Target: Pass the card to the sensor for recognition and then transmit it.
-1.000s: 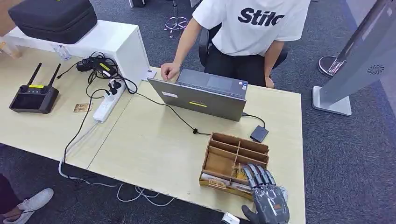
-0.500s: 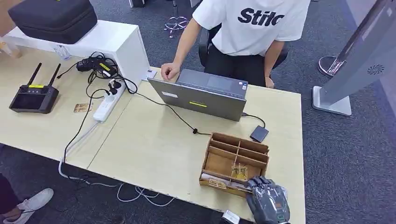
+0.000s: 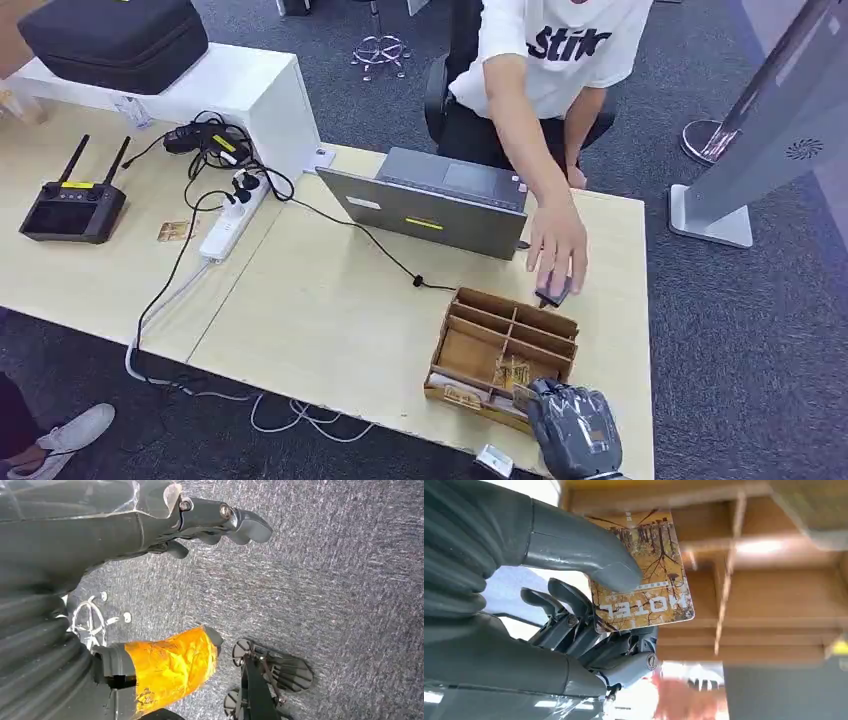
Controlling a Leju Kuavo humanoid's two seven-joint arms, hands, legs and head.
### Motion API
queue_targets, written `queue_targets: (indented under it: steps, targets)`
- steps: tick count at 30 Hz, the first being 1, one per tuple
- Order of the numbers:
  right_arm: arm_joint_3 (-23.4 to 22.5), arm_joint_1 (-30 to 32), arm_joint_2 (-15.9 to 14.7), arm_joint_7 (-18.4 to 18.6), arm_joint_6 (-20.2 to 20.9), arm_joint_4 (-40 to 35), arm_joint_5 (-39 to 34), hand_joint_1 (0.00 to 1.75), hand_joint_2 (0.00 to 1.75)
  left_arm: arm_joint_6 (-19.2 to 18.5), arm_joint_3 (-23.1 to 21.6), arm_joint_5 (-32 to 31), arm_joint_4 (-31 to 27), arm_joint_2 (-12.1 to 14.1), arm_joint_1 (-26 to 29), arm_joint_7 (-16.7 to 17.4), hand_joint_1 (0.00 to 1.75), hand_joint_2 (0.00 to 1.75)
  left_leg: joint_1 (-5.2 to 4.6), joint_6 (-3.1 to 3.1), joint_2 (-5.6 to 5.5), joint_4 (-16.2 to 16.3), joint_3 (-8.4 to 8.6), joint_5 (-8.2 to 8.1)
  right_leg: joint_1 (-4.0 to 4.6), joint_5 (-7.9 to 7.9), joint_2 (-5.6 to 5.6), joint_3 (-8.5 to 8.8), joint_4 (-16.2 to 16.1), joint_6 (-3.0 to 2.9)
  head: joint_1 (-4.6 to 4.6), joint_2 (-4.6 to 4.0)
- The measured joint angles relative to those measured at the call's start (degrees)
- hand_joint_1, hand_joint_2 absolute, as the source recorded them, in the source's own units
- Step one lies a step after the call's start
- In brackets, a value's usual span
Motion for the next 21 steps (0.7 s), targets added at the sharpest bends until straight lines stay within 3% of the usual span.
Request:
queue_targets:
  steps: [7, 13, 16, 21]
  targets:
    - [-4.79, -5.66, 2.95, -2.75, -0.02, -3.8, -5.05, 1.75, 1.75, 0.0, -0.02, -1.01, 0.0, 0.0, -0.02, -0.02, 0.0, 1.75, 0.0, 0.0, 0.08, 0.0, 0.02, 0.04, 0.0, 0.05, 0.05, 0.01, 0.0, -0.01, 0.0, 0.0]
    - [-7.85, -14.13, 5.75, -4.87, 4.92, -4.24, -9.62, 1.75, 1.75, -0.02, -0.17, -2.45, 0.0, 0.13, -0.06, -0.02, 0.0, 1.75, 0.0, -0.02, 0.1, 0.01, 0.04, 0.1, 0.0, 0.14, 0.09, 0.0, 0.01, -0.01, 0.0, 0.0]
    - [-8.02, -16.18, 6.6, -4.96, 5.6, -4.15, -10.03, 1.75, 1.75, -0.02, -0.39, -2.78, 0.0, 0.26, -0.03, -0.02, 0.0, 1.75, 0.0, -0.02, 0.09, 0.01, 0.01, 0.13, 0.0, 0.14, 0.08, 0.0, 0.01, -0.02, -0.02, 0.0]
    - [-7.63, -23.09, 8.61, -3.65, 10.21, 0.53, -10.88, 1.75, 1.75, -0.5, -1.27, -4.29, 0.0, 0.83, -0.23, -0.02, 0.0, 1.75, 0.01, -0.03, 0.22, 0.0, 0.0, 0.14, 0.0, 0.14, 0.21, -0.05, 0.05, -0.02, 0.0, 0.0]
